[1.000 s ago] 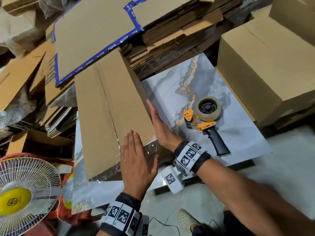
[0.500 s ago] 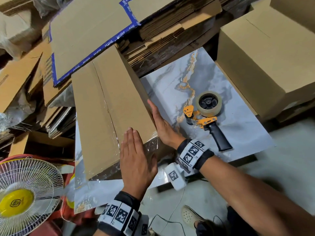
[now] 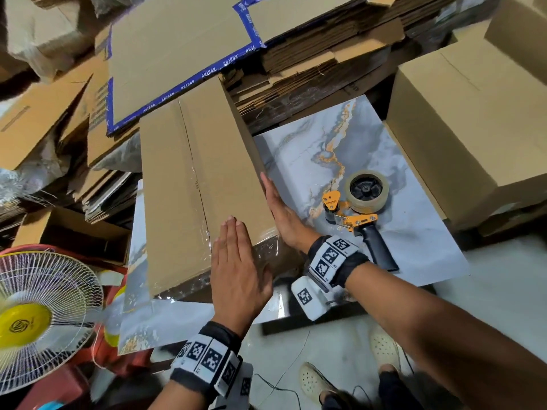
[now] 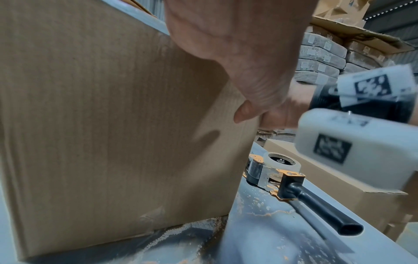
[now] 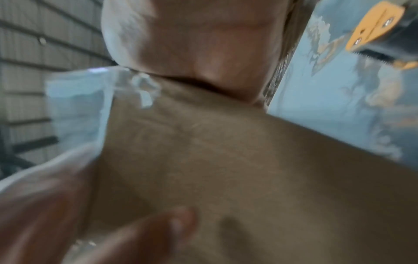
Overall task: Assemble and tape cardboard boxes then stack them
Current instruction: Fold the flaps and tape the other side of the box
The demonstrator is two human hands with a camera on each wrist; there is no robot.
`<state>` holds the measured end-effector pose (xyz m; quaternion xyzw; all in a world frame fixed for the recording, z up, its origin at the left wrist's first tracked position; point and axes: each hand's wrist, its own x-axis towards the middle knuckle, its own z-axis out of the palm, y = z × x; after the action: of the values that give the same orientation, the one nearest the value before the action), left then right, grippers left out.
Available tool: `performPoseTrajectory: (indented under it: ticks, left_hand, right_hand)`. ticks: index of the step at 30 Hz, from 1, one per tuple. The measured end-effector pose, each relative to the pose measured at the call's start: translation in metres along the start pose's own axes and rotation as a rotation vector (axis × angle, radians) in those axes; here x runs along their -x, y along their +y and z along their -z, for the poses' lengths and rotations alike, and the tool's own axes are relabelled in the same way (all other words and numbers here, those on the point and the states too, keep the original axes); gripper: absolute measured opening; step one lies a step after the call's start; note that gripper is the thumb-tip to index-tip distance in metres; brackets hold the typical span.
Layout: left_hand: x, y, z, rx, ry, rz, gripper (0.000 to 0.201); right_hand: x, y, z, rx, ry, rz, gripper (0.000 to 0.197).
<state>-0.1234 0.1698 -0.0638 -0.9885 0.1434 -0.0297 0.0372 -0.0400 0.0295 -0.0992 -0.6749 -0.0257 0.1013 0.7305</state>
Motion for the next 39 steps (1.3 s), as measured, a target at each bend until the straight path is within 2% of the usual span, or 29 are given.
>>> performPoseTrajectory:
  ticks: [3,5,7,9,11,12,13,16,21,24,28,32,36,39]
  left_hand:
    - [0.001,0.002,0.006,0.031,-0.017,-0.023,0.105]
    - [0.001,0.0,0.007,0.065,-0.029,-0.046,0.103]
    - [0.003,-0.005,0.013,0.155,-0.054,-0.07,0.104]
    - [0.004,-0.014,0.024,0.379,-0.088,-0.086,0.102]
    - [0.004,-0.027,0.045,0.689,-0.119,-0.03,0.091]
    - [0.002,-0.036,0.053,0.769,-0.081,-0.006,0.084]
    - [0.001,-0.046,0.06,0.763,-0.019,0.001,0.079]
    - [-0.006,-0.082,0.058,0.502,0.109,-0.087,0.078]
    - [-0.013,-0.12,0.028,0.265,0.016,-0.141,0.088]
    - [-0.01,-0.124,0.019,0.188,0.013,-0.15,0.09]
    - [-0.01,-0.122,0.019,0.145,0.02,-0.14,0.092]
    - [-0.009,-0.123,0.017,0.127,0.011,-0.146,0.092]
    - [-0.01,-0.122,0.016,0.117,0.013,-0.116,0.093]
    - [-0.01,-0.123,0.014,0.1,0.007,-0.113,0.093]
  right_hand:
    - [0.007,0.006,0.022,0.229,-0.048,-0.003,0.06]
    - [0.014,-0.004,0.036,0.371,-0.08,0.133,0.053]
    - [0.017,-0.017,0.049,0.535,-0.13,0.347,0.052]
    - [0.015,-0.029,0.06,0.753,-0.221,0.513,0.05]
    - [0.01,-0.036,0.067,0.945,-0.332,0.601,0.055]
    - [0.008,-0.038,0.069,1.002,-0.376,0.622,0.061]
    - [0.006,-0.039,0.07,1.031,-0.403,0.634,0.066]
    - [0.005,-0.037,0.07,1.017,-0.403,0.636,0.074]
    - [0.005,-0.021,0.07,0.996,-0.382,0.715,0.067]
    - [0.003,-0.021,0.071,1.061,-0.371,0.777,0.069]
    - [0.0,-0.019,0.071,1.163,-0.337,0.924,0.059]
    - [0.001,-0.021,0.078,1.279,-0.465,0.868,0.078]
    - [0.005,-0.03,0.074,1.18,-0.397,0.844,0.064]
    - [0.004,-0.021,0.07,1.189,-0.334,0.918,0.057]
